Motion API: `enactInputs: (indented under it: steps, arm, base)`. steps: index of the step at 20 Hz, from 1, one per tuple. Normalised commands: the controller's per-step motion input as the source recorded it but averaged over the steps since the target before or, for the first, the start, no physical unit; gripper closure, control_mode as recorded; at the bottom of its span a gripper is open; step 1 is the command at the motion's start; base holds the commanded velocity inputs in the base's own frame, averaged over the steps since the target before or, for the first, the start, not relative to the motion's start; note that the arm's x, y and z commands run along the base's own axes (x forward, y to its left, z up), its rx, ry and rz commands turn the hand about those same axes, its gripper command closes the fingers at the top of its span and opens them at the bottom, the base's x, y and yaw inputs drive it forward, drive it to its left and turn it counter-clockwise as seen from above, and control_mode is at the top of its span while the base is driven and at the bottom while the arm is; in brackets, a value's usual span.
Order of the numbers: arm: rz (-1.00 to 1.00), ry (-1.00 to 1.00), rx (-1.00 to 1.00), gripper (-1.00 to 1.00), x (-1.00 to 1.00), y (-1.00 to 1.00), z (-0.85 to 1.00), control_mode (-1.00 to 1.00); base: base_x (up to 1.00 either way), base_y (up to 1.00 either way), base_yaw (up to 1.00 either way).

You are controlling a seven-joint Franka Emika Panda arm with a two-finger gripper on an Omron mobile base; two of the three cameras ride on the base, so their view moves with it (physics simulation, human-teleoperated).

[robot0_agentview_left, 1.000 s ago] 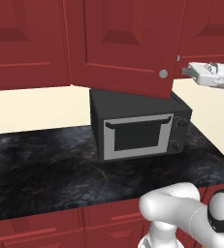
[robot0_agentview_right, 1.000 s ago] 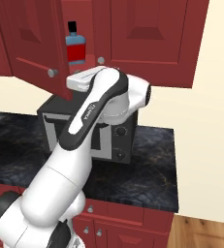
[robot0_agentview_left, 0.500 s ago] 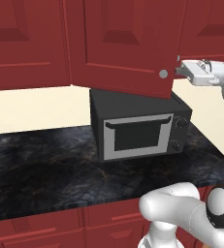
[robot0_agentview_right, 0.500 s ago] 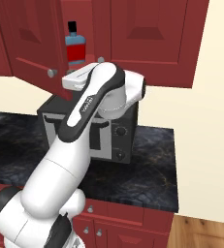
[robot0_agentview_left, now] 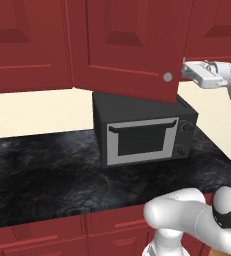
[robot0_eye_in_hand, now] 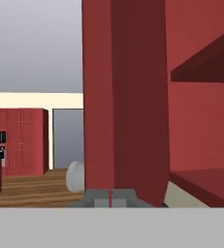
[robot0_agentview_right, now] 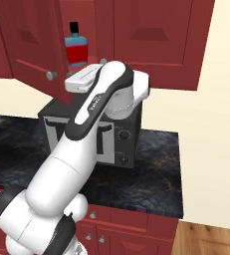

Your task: Get the candle and the liquor from the cabinet and move them to the dining counter.

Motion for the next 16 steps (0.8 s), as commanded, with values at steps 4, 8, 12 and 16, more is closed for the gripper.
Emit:
enactInputs:
  steps: [4, 8, 12, 16]
  arm:
    - [0.20, 0.00, -0.06, 1.00, -0.15, 0.82, -0.09, -1.00]
    - [0.19, 0.03, -0.07, 1.00, -0.19, 0.99, -0.27, -1.00]
    - [0.15, 0.06, -0.04, 1.00, -0.16, 1.00, -0.36, -1.00]
    - [0.08, 0.07, -0.02, 1.00, -0.21, 1.00, -0.38, -1.00]
  base:
    - [0.00, 0.00, 0.00]
    - [0.00, 0.00, 0.00]
    - [0.00, 0.00, 0.00]
    - [0.00, 0.00, 0.00]
